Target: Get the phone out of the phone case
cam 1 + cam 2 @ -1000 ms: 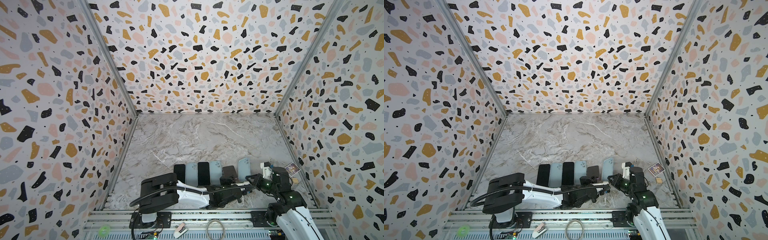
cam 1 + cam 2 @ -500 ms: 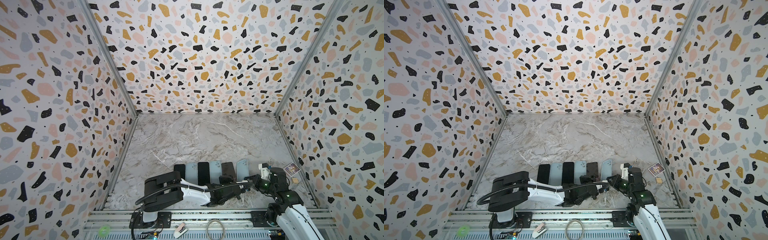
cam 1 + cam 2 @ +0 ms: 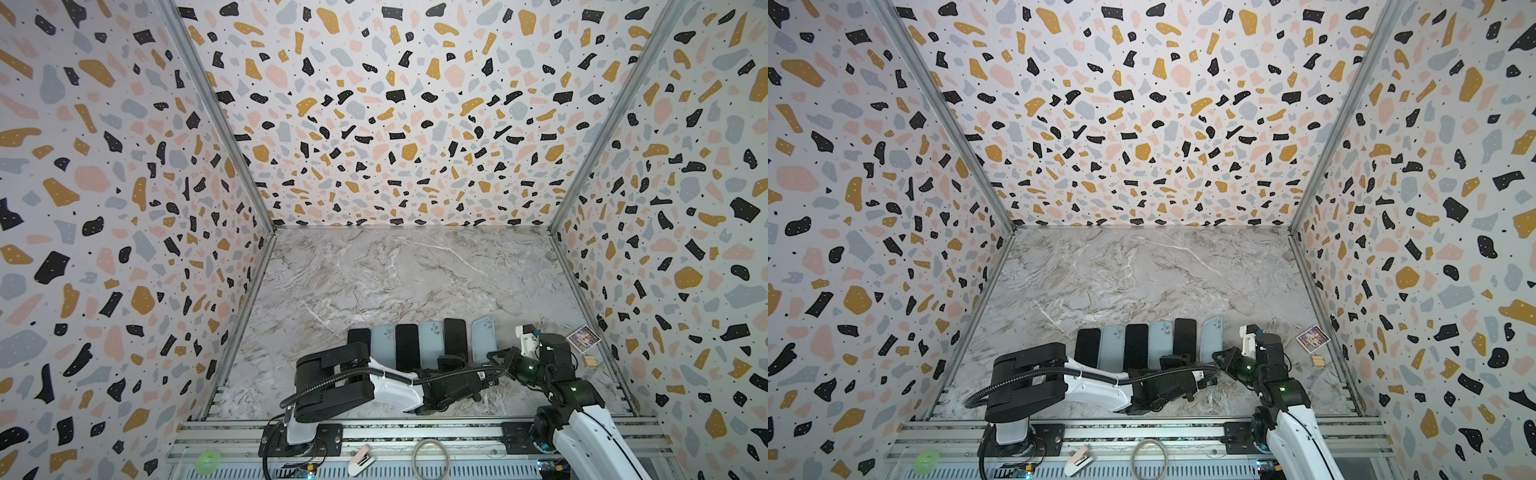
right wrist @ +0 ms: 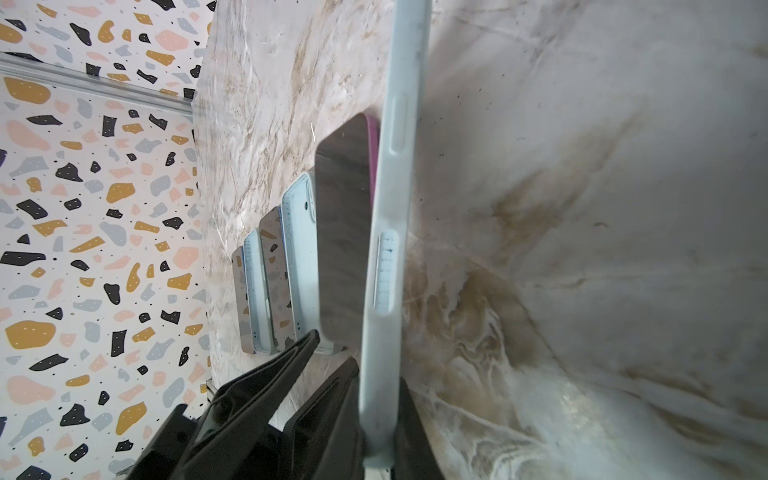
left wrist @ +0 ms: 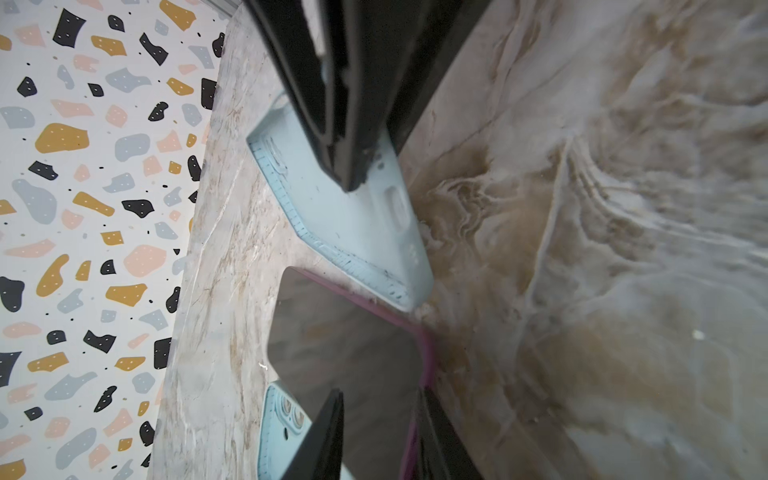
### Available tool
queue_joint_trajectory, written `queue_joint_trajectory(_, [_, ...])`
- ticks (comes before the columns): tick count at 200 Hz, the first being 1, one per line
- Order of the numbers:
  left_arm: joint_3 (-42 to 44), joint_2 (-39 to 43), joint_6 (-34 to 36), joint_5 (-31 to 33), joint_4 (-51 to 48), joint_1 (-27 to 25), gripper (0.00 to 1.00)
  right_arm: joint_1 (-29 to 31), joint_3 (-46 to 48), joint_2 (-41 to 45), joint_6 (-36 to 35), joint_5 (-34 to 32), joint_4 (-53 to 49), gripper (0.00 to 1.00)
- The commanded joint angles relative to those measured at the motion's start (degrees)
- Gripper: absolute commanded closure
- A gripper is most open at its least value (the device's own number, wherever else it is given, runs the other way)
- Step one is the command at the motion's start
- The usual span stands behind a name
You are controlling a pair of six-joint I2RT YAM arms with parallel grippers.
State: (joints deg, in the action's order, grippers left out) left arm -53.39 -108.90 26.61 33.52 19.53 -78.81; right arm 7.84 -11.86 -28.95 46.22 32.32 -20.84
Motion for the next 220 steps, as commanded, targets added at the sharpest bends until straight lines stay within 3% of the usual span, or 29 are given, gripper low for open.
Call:
queue_joint_trajectory(1, [-1.8, -0.1, -1.2, 0.0, 1.1, 0.3, 0.67, 0.0, 0.7, -0.4, 0.1, 0.5, 1.4, 1.00])
queue_joint_trajectory(49, [-1.5, 2.2, -3.5, 0.3, 1.1, 0.7, 0.60, 0.0, 0.8, -1.9, -0.3, -0.2, 2.2, 1.00])
queue_joint_trajectory(90, [0.2, 13.0, -13.4, -3.0, 1.5, 4.6, 0.46, 0.0, -0.1, -4.3, -1.7, -2.7, 2.3, 1.00])
queue_joint_trajectory(104, [0.4, 16.9, -17.3, -4.3, 0.4, 6.1, 0.30, 0.1, -0.2, -5.3, -2.2, -3.3, 2.6, 1.00])
queue_joint_trajectory(125, [-0.4, 21.3, -21.7, -5.0, -2.7, 7.5, 0.22, 0.2, -0.1, -6.6, -2.6, -3.6, 3.3, 1.00])
queue_joint_trajectory(132, [-0.9, 22.3, -23.0, -4.3, -4.0, 7.7, 0.02, 0.5, 0.1, -6.9, -2.8, -3.9, 3.5, 1.00])
queue_joint_trajectory(135, [-1.2, 22.8, -23.6, -3.9, -4.6, 7.7, 0.00, 0.6, 0.2, -7.0, -2.7, -3.9, 3.5, 1.00])
queue_joint_trajectory(188, [-1.4, 32.7, -35.9, -2.8, -11.3, 12.4, 0.00, 3.1, 1.8, -8.4, -1.5, -5.1, 6.8, 1.00])
queue_joint_trajectory(220, [0.3, 37.8, -37.9, -1.3, -12.1, 13.5, 0.00, 6.5, 2.2, -10.4, 0.2, -6.9, 9.6, 1.00])
